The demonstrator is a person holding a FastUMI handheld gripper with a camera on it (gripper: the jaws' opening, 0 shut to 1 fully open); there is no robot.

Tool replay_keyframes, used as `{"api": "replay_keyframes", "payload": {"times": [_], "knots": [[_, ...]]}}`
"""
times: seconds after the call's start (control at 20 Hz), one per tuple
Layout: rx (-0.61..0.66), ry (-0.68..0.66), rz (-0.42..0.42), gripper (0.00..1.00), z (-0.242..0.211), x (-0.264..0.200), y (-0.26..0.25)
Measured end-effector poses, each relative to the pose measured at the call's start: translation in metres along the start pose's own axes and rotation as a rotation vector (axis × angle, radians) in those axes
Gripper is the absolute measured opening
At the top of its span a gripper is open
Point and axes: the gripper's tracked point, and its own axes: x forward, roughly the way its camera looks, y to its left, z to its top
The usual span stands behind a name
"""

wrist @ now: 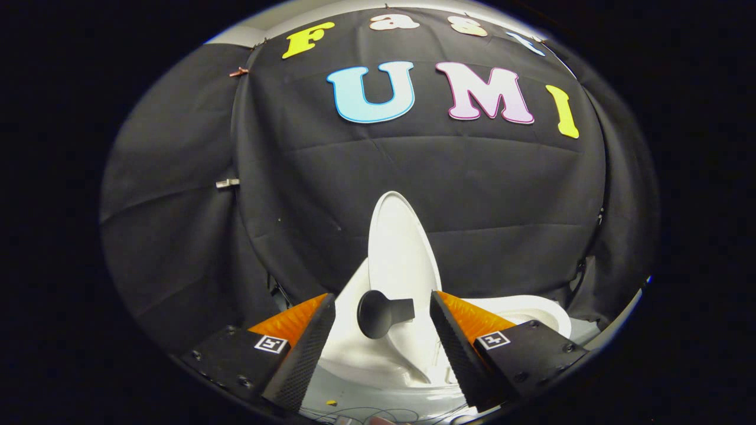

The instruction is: Open the toilet lid.

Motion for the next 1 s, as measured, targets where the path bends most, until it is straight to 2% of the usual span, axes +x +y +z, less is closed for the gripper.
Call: {"api": "replay_keyframes", "payload": {"times": [0.3,0.5,0.75,1.0], "knots": [[0.061,-0.091,0.041,1.0,0.022,0.0,0.006],[0.032,-0.153,0.054,0.99,0.036,0.002,-0.002],[0.011,-0.23,0.04,0.99,0.051,0.008,-0.021],[-0.025,-0.258,-0.016,0.99,0.054,0.011,-0.055]]}}
